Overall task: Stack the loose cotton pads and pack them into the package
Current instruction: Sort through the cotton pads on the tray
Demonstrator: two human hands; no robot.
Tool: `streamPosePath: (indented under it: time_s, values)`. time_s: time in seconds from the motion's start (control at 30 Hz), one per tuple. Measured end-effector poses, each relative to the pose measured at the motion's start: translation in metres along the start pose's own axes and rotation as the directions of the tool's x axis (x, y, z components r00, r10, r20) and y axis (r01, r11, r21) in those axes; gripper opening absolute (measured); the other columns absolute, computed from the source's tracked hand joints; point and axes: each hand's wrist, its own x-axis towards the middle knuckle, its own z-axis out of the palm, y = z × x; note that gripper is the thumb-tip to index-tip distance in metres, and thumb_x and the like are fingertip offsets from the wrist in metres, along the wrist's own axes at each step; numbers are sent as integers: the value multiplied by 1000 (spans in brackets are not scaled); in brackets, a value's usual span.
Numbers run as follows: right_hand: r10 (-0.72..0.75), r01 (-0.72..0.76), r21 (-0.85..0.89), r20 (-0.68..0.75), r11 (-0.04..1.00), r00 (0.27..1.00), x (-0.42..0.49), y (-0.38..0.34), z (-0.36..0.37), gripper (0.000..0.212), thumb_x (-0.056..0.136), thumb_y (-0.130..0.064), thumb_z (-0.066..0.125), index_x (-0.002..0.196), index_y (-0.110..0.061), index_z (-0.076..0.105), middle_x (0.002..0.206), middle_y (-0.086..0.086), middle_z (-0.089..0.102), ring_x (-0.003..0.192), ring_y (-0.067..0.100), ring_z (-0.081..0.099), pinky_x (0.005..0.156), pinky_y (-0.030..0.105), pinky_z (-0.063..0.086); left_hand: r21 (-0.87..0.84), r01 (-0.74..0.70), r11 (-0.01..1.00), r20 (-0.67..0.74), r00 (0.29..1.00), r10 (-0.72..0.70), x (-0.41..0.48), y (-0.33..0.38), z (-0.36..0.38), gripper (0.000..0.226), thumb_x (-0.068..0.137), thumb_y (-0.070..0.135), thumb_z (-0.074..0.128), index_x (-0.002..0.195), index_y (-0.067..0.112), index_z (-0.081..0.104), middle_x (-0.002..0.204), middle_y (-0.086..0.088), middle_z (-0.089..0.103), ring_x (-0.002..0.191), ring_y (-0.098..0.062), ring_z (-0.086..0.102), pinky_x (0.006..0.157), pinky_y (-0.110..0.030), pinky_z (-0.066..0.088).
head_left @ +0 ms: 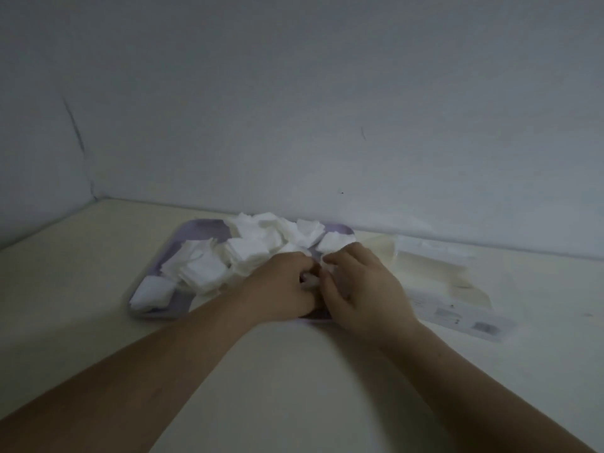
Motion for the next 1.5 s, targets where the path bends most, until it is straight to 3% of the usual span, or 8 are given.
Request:
streamPosePath:
  time_s: [0.23, 0.37, 0.63, 0.73, 0.87, 1.1, 1.3, 1.5]
  values:
    - [231, -246, 188, 98, 951, 968, -12, 18, -3, 48, 84, -57, 74, 120, -29, 58, 112, -17, 58, 99, 4, 58, 83, 25, 50, -189, 19, 982, -172, 984, -52, 9, -7, 26, 20, 73, 31, 66, 92, 24, 67, 91, 11, 65, 85, -6, 62, 74, -22, 50]
    - [224, -256, 154, 199, 954, 954, -12, 26, -4, 54, 84, -36, 78, 134, -29, 60, 120, -12, 67, 108, 8, 61, 90, 27, 50, -365, 22, 931, -213, 971, -107, 10, -12, 28, 36, 72, 35, 85, 105, 34, 70, 96, 16, 69, 90, 6, 63, 74, -7, 49]
    - [327, -316, 213, -17, 925, 945, -13, 30, -1, 52, 78, -9, 70, 130, -10, 66, 116, -2, 56, 92, -5, 50, 83, -6, 33, -738, 72, 671, -171, 942, -290, 10, -9, 14, 29, 85, 20, 61, 109, 28, 75, 89, 4, 75, 77, -9, 65, 68, -15, 50]
    - [375, -368, 253, 20, 895, 927, -15, 28, -1, 61, 73, -21, 57, 134, -16, 62, 116, -2, 66, 101, 6, 60, 86, 9, 41, -689, 44, 723, -219, 939, -265, 10, -14, 16, 40, 87, -7, 64, 113, 22, 72, 100, 10, 76, 83, -7, 67, 67, -12, 49]
    - [442, -441, 287, 65, 851, 895, -17, 30, 0, 54, 84, -14, 65, 136, -28, 60, 117, -11, 72, 102, 10, 66, 83, 18, 46, -631, -2, 776, -308, 919, -248, 11, -17, 17, 24, 85, 9, 78, 98, 28, 75, 88, 3, 78, 79, -8, 72, 70, -23, 57]
    - [478, -446, 343, -11, 827, 878, -17, 32, 3, 5, 90, -21, 71, 93, -25, 73, 87, -7, 71, 77, 3, 64, 62, 13, 42, -905, 54, 422, -77, 955, -287, 9, -11, 7, 7, 89, 17, 77, 83, 15, 77, 62, 0, 61, 55, -14, 49, 50, -23, 38]
    - [501, -419, 621, 50, 662, 864, -15, 20, -4, 18, 87, -16, 80, 103, -25, 77, 89, -9, 79, 81, 11, 74, 75, 29, 60, -863, 51, 502, 7, 996, -90, 7, -14, 8, 4, 90, 22, 75, 91, 20, 79, 74, -8, 64, 64, -25, 49, 58, -33, 45]
    - [521, -404, 710, 62, 577, 852, -18, 26, 2, 16, 89, -16, 79, 102, -24, 78, 92, 0, 80, 88, 25, 76, 81, 44, 61, -928, 95, 359, 63, 993, -100, 8, -12, 9, 23, 76, 11, 67, 94, 17, 79, 89, -19, 69, 81, -33, 60, 65, -37, 51]
